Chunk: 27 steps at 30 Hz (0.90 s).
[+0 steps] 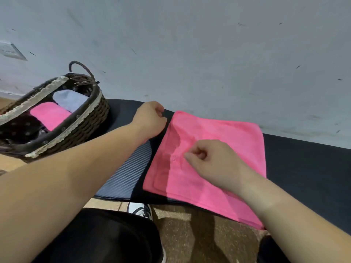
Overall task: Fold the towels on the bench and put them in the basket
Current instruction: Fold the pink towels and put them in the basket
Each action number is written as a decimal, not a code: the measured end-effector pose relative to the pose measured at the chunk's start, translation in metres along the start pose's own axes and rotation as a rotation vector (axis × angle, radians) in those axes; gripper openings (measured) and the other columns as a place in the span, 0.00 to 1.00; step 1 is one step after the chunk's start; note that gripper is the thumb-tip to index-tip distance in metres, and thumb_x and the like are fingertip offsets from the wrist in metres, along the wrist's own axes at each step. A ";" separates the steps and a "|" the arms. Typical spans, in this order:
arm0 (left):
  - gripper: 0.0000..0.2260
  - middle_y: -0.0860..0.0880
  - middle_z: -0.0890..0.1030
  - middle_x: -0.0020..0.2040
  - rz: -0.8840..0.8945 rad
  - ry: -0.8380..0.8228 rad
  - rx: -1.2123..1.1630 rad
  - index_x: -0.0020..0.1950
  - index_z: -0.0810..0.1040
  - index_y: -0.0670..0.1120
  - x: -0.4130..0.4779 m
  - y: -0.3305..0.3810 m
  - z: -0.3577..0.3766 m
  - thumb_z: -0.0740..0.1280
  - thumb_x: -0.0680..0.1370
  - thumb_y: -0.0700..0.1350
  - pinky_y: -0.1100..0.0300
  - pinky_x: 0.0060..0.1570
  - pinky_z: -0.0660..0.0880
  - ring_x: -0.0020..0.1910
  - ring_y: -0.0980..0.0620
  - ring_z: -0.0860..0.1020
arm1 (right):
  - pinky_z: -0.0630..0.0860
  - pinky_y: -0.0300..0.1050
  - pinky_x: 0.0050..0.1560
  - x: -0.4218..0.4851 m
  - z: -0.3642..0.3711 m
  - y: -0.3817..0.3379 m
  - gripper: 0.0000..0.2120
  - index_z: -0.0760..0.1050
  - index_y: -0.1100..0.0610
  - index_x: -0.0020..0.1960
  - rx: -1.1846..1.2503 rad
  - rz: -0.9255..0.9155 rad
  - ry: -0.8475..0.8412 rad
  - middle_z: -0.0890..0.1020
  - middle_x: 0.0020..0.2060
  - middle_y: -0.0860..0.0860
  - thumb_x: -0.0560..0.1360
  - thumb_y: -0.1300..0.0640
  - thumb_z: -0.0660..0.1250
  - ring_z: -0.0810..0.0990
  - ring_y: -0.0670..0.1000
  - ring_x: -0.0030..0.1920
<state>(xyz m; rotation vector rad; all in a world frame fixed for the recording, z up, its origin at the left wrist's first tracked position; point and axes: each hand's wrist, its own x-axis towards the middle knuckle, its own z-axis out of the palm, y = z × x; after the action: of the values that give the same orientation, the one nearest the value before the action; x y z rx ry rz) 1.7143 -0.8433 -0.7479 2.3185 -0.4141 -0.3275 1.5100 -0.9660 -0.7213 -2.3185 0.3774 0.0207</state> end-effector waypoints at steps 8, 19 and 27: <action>0.12 0.52 0.81 0.45 -0.028 -0.253 0.423 0.51 0.78 0.49 -0.084 -0.005 0.002 0.73 0.75 0.55 0.53 0.49 0.80 0.45 0.49 0.81 | 0.43 0.55 0.82 -0.038 -0.031 0.078 0.45 0.37 0.46 0.84 -0.526 0.276 -0.313 0.37 0.83 0.53 0.78 0.27 0.53 0.35 0.57 0.82; 0.16 0.46 0.78 0.54 0.065 -0.194 0.411 0.61 0.74 0.47 -0.109 -0.011 0.022 0.69 0.79 0.54 0.54 0.46 0.77 0.47 0.47 0.79 | 0.33 0.56 0.80 -0.076 -0.055 0.115 0.46 0.26 0.44 0.80 -0.619 0.422 -0.424 0.25 0.78 0.55 0.80 0.31 0.54 0.25 0.53 0.78; 0.08 0.50 0.83 0.44 0.019 -0.259 0.236 0.58 0.75 0.51 -0.114 -0.015 0.019 0.69 0.80 0.46 0.48 0.46 0.81 0.44 0.49 0.81 | 0.30 0.55 0.79 -0.077 -0.027 0.101 0.50 0.23 0.39 0.78 -0.573 0.285 -0.412 0.21 0.75 0.51 0.74 0.22 0.53 0.20 0.54 0.75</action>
<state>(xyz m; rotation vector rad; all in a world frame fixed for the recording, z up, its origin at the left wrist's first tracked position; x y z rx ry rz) 1.6062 -0.8010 -0.7591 2.5071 -0.6310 -0.6008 1.4061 -1.0316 -0.7630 -2.7015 0.5355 0.8290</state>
